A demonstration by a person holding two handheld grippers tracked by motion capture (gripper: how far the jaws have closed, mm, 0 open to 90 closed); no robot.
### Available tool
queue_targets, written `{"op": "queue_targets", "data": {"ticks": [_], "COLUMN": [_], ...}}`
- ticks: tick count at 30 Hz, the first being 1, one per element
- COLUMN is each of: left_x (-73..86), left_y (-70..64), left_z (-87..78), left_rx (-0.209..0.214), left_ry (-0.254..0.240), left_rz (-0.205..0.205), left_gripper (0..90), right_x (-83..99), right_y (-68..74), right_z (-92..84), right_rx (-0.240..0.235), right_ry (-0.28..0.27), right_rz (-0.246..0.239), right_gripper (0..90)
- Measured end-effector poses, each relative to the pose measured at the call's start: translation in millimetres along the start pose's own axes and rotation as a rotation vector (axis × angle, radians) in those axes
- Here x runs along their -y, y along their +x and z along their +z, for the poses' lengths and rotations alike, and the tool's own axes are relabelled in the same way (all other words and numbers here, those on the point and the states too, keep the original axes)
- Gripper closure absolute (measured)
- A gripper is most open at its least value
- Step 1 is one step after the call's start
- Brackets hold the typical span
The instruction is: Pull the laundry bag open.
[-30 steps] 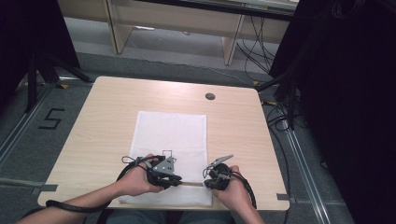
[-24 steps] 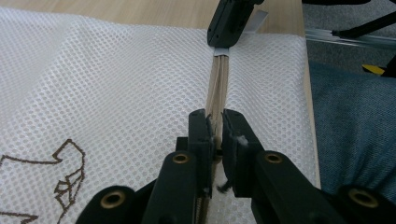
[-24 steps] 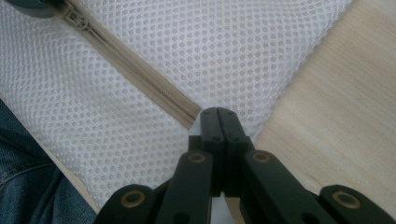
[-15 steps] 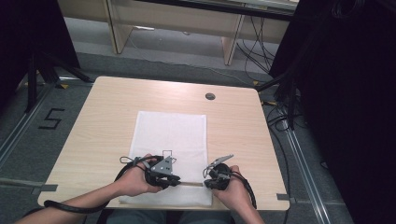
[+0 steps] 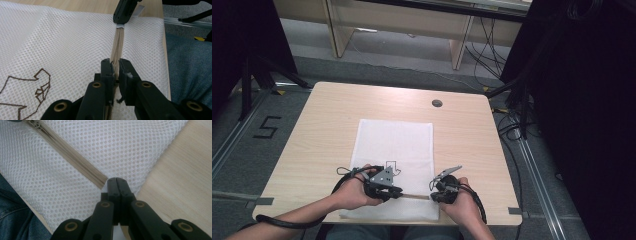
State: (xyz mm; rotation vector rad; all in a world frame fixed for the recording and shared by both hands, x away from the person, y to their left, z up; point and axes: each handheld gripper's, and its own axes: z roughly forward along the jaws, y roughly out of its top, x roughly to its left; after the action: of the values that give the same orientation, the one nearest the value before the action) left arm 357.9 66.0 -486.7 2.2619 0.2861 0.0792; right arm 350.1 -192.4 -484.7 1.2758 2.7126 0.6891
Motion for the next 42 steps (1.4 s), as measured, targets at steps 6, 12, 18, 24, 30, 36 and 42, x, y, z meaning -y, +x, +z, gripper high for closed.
{"op": "queue_targets", "data": {"ticks": [6,12,18,24,30,36,42], "left_x": [-0.2,-0.5,4.1,4.5,5.7,8.3,8.3], "left_y": [-0.3,-1.2,0.1,-0.4,1.0,1.6,1.7], "left_z": [-0.5,-1.6,-8.3,-9.1,-11.5,-14.6,-15.9], "left_rx": [0.002,-0.008,-0.006,-0.006,-0.001,-0.004,-0.006], "left_ry": [-0.002,-0.002,-0.011,-0.016,-0.019,-0.028,-0.023], "left_rz": [0.002,0.015,-0.01,-0.006,-0.01,-0.023,-0.012], "left_gripper": [82.2,82.2,82.2,82.3,82.3,82.3,82.2], "right_x": [0.1,0.0,-0.1,0.0,0.0,-0.1,-0.1], "right_y": [-0.1,0.5,-0.4,1.6,0.7,2.0,2.4], "right_z": [0.2,0.2,0.5,-0.5,0.0,-0.4,-0.5], "right_rx": [-0.001,0.006,0.003,0.01,0.007,0.01,0.016], "right_ry": [-0.002,0.0,-0.007,0.008,0.001,0.008,0.009], "right_rz": [-0.004,-0.006,-0.013,0.013,-0.001,0.011,0.011], "right_gripper": [90.0,90.0,90.0,90.0,90.0,90.0,90.0]}}
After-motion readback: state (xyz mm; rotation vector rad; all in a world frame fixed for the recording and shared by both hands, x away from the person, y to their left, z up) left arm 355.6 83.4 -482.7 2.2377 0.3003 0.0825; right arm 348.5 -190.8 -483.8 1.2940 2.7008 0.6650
